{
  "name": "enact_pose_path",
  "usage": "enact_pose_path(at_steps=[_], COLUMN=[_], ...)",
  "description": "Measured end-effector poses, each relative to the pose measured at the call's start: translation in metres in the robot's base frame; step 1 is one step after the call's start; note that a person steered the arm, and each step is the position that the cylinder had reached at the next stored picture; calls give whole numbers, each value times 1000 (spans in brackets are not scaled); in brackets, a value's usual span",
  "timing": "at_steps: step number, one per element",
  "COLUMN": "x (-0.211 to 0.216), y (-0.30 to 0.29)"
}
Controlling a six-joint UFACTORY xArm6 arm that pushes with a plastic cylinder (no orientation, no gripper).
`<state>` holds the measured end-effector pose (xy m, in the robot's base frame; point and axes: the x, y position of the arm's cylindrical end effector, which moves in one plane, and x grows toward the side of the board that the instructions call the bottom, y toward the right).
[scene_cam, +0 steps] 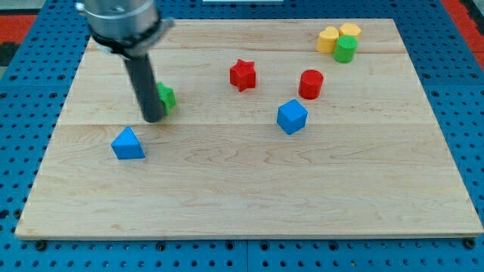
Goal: Move the green star to the top left of the red star
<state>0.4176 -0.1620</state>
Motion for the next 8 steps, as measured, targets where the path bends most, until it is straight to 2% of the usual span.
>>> enact_pose_path(at_steps=[1,3,4,5,7,8], x=[-6,-39,-8,-3,-96,-108], y=[-40,41,71,104,56,19])
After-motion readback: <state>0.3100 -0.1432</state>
